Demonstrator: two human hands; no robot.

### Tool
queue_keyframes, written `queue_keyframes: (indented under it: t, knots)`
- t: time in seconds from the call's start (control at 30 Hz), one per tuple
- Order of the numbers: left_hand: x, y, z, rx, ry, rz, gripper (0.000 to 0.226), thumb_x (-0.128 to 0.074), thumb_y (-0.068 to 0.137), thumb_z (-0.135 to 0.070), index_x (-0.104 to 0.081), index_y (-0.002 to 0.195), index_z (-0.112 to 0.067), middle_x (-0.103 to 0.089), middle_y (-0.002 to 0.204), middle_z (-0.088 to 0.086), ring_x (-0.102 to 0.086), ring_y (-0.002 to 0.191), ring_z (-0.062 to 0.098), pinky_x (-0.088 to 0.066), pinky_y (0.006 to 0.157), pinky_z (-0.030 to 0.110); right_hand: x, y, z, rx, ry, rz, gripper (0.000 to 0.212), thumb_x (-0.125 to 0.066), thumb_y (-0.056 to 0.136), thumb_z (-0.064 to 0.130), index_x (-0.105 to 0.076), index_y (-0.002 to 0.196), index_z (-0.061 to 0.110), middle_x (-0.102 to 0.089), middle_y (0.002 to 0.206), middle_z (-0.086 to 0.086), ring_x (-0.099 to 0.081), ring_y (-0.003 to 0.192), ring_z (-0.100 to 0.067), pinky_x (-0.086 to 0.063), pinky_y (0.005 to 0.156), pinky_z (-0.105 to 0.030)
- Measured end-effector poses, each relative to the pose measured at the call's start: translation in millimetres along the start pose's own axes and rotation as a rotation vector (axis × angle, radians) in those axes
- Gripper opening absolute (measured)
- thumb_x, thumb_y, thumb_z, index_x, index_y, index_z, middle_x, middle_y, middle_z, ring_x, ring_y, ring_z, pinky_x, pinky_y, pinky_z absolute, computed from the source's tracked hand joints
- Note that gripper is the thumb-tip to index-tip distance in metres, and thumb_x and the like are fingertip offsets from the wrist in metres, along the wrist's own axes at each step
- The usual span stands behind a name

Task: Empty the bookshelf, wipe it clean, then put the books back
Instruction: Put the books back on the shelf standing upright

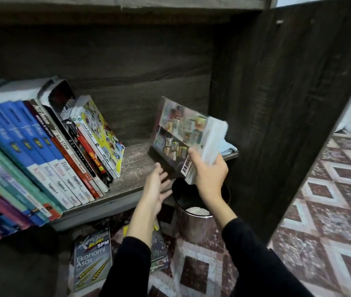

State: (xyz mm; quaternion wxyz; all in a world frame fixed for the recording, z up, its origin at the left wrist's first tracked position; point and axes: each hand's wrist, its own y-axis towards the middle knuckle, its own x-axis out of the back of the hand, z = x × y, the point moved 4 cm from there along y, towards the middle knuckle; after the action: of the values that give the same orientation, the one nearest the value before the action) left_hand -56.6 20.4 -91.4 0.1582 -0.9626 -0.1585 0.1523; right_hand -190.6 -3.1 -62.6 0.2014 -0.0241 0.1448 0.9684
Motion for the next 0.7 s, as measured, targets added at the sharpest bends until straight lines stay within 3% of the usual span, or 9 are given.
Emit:
queue_keyframes:
  t: [0.1, 0.17, 0.27, 0.33, 0.4, 0.47, 0.57, 0.7]
  knots:
    - [-12, 11, -4, -0.111, -0.022, -0.018, 0.033, -0.037, 0.102, -0.027, -0.051, 0.127, -0.01, -0.06, 0.118, 0.003, -0.06, 0.09, 0.015, -0.045, 0.084, 0.033, -6, -3, -16, -0.351, 0.387, -0.062, 0.019, -0.079, 0.072, 0.016, -0.07, 0.088, 0.013, -0.073, 0.087, -0.006, -0.071, 0.082, -0.024, -0.058, 0.078, -0.046]
    - [-10, 22, 0, -0.157, 0.058, -0.091, 0.031, -0.045, 0.1, -0.02, -0.055, 0.124, -0.003, -0.065, 0.108, 0.007, -0.061, 0.081, 0.013, -0.049, 0.084, 0.034, -7, -8, -27, -0.519, 0.47, -0.136, 0.026, -0.076, 0.075, 0.005, -0.068, 0.099, 0.003, -0.073, 0.088, -0.01, -0.071, 0.081, -0.026, -0.058, 0.074, -0.041]
    - [-8, 32, 7, -0.219, 0.101, -0.154, 0.02, -0.054, 0.095, -0.012, -0.062, 0.111, -0.002, -0.065, 0.086, 0.001, -0.061, 0.061, 0.002, -0.051, 0.064, 0.019, -8, -18, -46, -0.756, 0.54, -0.233, 0.02, -0.075, 0.073, 0.003, -0.067, 0.091, 0.002, -0.071, 0.089, -0.014, -0.07, 0.08, -0.031, -0.058, 0.076, -0.048]
    - [-7, 37, 7, -0.278, 0.144, -0.19, 0.014, -0.056, 0.094, -0.01, -0.066, 0.102, -0.005, -0.066, 0.081, -0.001, -0.064, 0.069, 0.01, -0.052, 0.073, 0.025, -11, -22, -52, -0.858, 0.607, -0.255, 0.017, -0.074, 0.075, 0.002, -0.064, 0.089, 0.004, -0.07, 0.095, -0.019, -0.069, 0.083, -0.035, -0.056, 0.077, -0.053]
    - [-7, 42, 7, -0.299, 0.246, -0.224, 0.014, -0.056, 0.094, -0.014, -0.068, 0.097, -0.009, -0.069, 0.087, 0.004, -0.065, 0.084, 0.021, -0.05, 0.085, 0.034, -15, -24, -56, -0.873, 0.633, -0.278, 0.026, -0.073, 0.077, 0.002, -0.063, 0.101, 0.002, -0.069, 0.1, -0.02, -0.069, 0.084, -0.034, -0.057, 0.071, -0.047]
    - [-6, 44, 9, -0.291, 0.349, -0.24, 0.022, -0.056, 0.093, -0.017, -0.069, 0.105, -0.004, -0.07, 0.1, 0.01, -0.065, 0.095, 0.025, -0.048, 0.088, 0.033, -20, -26, -57, -0.905, 0.662, -0.297, 0.035, -0.072, 0.078, 0.003, -0.061, 0.111, 0.001, -0.068, 0.104, -0.02, -0.068, 0.083, -0.034, -0.057, 0.067, -0.043]
    - [-6, 42, 7, -0.305, 0.466, -0.245, 0.03, -0.058, 0.092, -0.018, -0.066, 0.117, -0.003, -0.069, 0.11, 0.011, -0.063, 0.102, 0.025, -0.045, 0.086, 0.028, -29, -23, -59, -0.951, 0.692, -0.309, 0.037, -0.072, 0.08, 0.006, -0.057, 0.114, 0.002, -0.067, 0.105, -0.021, -0.065, 0.077, -0.032, -0.056, 0.074, -0.05]
    - [-7, 37, 6, -0.322, 0.579, -0.202, 0.024, -0.058, 0.092, -0.015, -0.069, 0.111, -0.006, -0.069, 0.11, 0.013, -0.064, 0.099, 0.024, -0.042, 0.075, 0.024, -39, -9, -61, -0.957, 0.728, -0.313, 0.045, -0.072, 0.081, 0.009, -0.051, 0.12, 0.003, -0.064, 0.113, -0.024, -0.065, 0.083, -0.035, -0.053, 0.081, -0.057]
